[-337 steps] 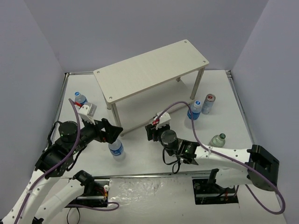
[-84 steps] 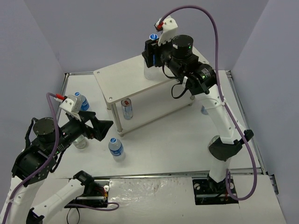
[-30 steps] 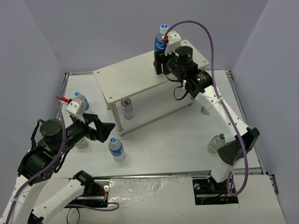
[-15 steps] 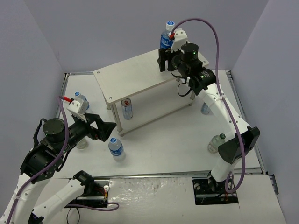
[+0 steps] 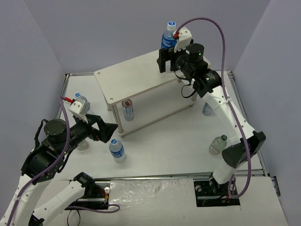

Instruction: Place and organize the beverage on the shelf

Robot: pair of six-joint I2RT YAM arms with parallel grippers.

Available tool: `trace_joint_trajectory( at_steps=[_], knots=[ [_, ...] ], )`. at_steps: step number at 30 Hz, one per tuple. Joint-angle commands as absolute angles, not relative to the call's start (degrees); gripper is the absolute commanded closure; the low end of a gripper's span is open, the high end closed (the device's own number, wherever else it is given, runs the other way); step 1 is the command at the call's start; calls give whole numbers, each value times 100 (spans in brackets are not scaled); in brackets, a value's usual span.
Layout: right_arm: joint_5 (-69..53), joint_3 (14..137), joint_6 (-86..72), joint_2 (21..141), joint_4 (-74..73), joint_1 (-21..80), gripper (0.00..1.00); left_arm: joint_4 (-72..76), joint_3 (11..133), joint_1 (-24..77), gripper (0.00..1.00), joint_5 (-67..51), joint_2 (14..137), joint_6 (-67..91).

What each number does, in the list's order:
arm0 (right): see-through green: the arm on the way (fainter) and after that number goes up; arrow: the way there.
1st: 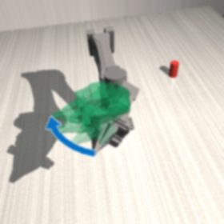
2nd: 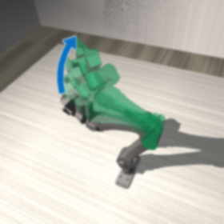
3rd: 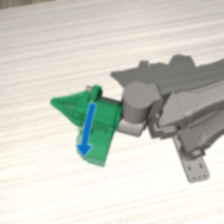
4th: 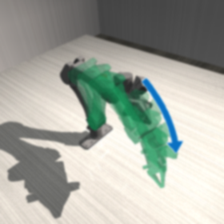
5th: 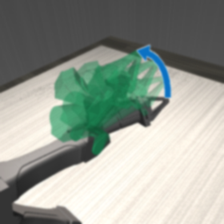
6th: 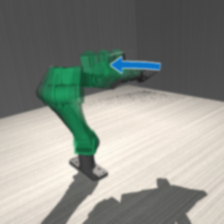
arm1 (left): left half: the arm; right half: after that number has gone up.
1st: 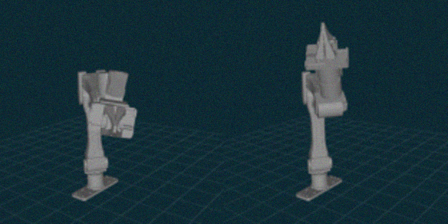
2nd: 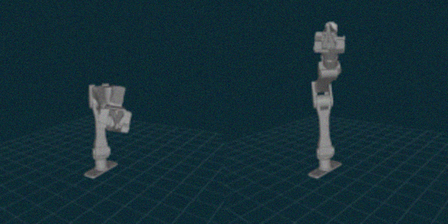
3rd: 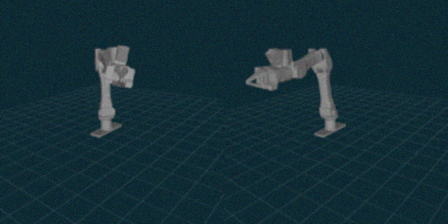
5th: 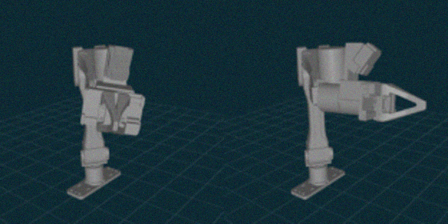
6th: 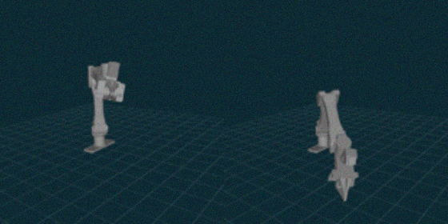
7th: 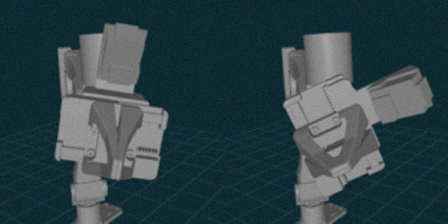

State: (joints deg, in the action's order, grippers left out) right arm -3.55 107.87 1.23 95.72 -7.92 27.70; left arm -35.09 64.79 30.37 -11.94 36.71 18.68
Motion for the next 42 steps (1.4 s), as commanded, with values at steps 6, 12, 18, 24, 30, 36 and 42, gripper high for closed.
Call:
trace_joint_trajectory(
  at_steps=[6, 12, 18, 24, 30, 36, 42],
  knots=[
    [-773, 9854, -149, 7948, -519, 2769, 2, -3401, 6724, 3041, 6, -1134, 3665, 1898],
    [-1290, 8659, -377, 6885, -527, 2786, 0, -3472, 6715, 3041, 6, -1072, 3735, 1934],
    [-1320, 6440, -685, 5611, 164, 3994, 2, -3568, 6732, 3041, 6, -879, 3639, 1978],
    [-810, 4775, -810, 5421, 2211, 5910, 2, -3700, 6382, 3041, 6, -695, 3314, 2074],
    [404, 4852, -185, 6784, 3136, 7223, 2, -3928, 6389, 3041, 6, -519, 3165, 2074],
    [589, 4842, -264, 7908, 4174, 7383, 2, -4148, 6530, 3041, 6, -545, 2928, 2057],
    [605, 5036, -316, 8937, 4815, 7453, 4, -4306, 6601, 3041, 6, -545, 2707, 2048]
  ],
)
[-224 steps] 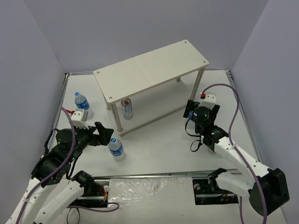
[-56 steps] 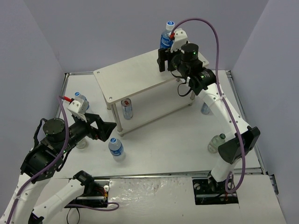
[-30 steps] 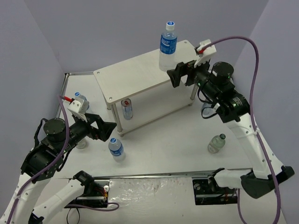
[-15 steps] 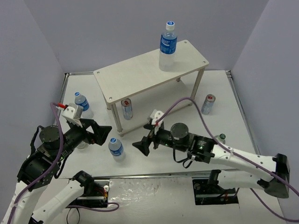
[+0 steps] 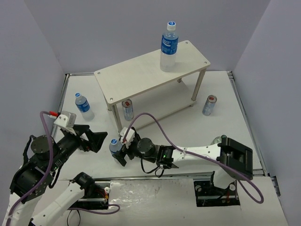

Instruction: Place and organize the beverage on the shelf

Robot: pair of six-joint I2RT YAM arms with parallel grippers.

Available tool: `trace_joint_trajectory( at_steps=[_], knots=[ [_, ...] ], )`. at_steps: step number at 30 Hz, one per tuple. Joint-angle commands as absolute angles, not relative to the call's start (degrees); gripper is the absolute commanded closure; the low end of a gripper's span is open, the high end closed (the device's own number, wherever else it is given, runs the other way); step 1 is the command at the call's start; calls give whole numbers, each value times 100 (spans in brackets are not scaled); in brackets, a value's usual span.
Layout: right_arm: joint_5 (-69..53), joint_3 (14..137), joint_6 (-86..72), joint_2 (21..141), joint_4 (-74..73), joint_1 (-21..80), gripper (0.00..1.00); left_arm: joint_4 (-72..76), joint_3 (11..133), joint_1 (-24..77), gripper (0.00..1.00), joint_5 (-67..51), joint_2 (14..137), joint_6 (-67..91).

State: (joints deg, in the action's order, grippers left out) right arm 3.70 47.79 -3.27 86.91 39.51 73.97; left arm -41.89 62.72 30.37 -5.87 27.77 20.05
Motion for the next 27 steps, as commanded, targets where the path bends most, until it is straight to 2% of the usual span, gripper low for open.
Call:
trace_joint_trajectory(
  at_steps=[1, 10, 16, 19, 20, 24, 27],
  knots=[
    [659, 5088, -299, 9165, 4860, 7479, 4, -4315, 6592, 3041, 6, -554, 2690, 2039],
    [1116, 5133, -334, 9870, 5378, 7611, 15, -4421, 6618, 3041, 6, -483, 2619, 1978],
    [1055, 5159, -334, 10046, 5590, 7603, 30, -4430, 6592, 3041, 6, -501, 2575, 1986],
    [1125, 5256, -360, 10151, 5537, 7603, 41, -4456, 6600, 3041, 6, -466, 2523, 1986],
    [1134, 5273, -386, 10143, 5520, 7603, 49, -4456, 6609, 3041, 6, -457, 2505, 1986],
    [1326, 5282, -457, 9889, 5248, 7603, 68, -4535, 6697, 3032, 6, -422, 2505, 1969],
    [1529, 5693, -545, 9406, 4257, 7603, 78, -4605, 6811, 3041, 6, -343, 2505, 1934]
  ],
)
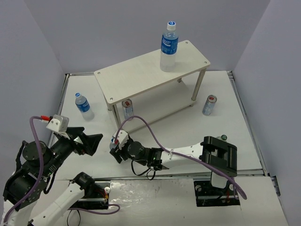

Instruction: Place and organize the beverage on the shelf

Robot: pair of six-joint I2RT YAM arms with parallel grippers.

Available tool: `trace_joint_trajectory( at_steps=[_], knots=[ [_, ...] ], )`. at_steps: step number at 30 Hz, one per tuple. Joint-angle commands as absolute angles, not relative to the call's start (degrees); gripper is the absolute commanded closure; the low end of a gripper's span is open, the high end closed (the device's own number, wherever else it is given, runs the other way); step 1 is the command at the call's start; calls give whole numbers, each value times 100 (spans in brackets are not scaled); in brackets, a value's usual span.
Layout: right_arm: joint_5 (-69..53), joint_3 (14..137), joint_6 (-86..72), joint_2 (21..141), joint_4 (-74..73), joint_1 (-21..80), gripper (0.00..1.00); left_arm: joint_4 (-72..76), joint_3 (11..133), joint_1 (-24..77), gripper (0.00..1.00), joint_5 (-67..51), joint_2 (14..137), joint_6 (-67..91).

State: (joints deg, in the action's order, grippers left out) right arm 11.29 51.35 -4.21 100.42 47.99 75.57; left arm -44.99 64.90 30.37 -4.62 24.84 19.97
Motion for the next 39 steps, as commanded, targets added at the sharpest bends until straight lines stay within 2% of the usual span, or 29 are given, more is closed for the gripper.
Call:
trace_joint_trajectory(
  at_steps=[1, 5, 14, 21, 27, 39],
  knots=[
    [1468, 5852, -554, 9152, 3967, 7603, 79, -4623, 6838, 3032, 6, -325, 2496, 1925],
    [1336, 6994, -536, 8676, 2001, 7629, 85, -4658, 6899, 3041, 6, -246, 2426, 1916],
    [1450, 9751, 166, 8218, -112, 7629, 84, -4658, 6864, 3041, 6, -246, 2356, 1951],
    [2249, 11652, 817, 8858, -316, 7374, 82, -4606, 6794, 3041, 6, -316, 2338, 1986],
    [2250, 12882, 765, 9491, -308, 6691, 82, -4553, 6574, 3050, 6, -378, 2285, 2004],
    [2303, 13579, 660, 10222, -343, 6038, 80, -4676, 6548, 3041, 6, -369, 2136, 1969]
  ],
)
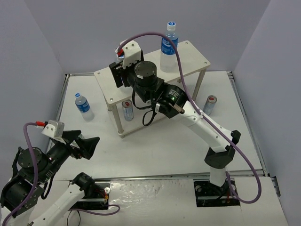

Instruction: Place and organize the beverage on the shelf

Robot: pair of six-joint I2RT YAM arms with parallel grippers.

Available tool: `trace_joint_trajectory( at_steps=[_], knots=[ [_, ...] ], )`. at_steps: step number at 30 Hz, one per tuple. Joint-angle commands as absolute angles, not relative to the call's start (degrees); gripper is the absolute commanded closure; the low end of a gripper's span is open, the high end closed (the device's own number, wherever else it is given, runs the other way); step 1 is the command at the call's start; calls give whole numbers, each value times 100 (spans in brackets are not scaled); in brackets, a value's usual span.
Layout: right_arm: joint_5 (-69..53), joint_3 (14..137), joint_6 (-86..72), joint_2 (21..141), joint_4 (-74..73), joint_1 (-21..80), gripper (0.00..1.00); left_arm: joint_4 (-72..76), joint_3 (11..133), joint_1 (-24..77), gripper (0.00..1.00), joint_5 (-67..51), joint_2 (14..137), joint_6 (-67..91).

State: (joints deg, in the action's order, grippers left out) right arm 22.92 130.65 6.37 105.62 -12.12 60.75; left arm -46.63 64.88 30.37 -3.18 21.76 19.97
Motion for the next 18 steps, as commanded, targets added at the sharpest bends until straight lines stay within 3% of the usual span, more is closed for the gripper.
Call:
trace_joint_trajectory(
  at_steps=[1, 18],
  knots=[
    [2251, 13570, 572, 10230, -351, 5960, 78, -4684, 6522, 3050, 6, -360, 2127, 1960],
    [2171, 13386, 369, 10450, -633, 5502, 45, -4658, 6434, 3050, 6, -325, 2074, 1942]
  ],
)
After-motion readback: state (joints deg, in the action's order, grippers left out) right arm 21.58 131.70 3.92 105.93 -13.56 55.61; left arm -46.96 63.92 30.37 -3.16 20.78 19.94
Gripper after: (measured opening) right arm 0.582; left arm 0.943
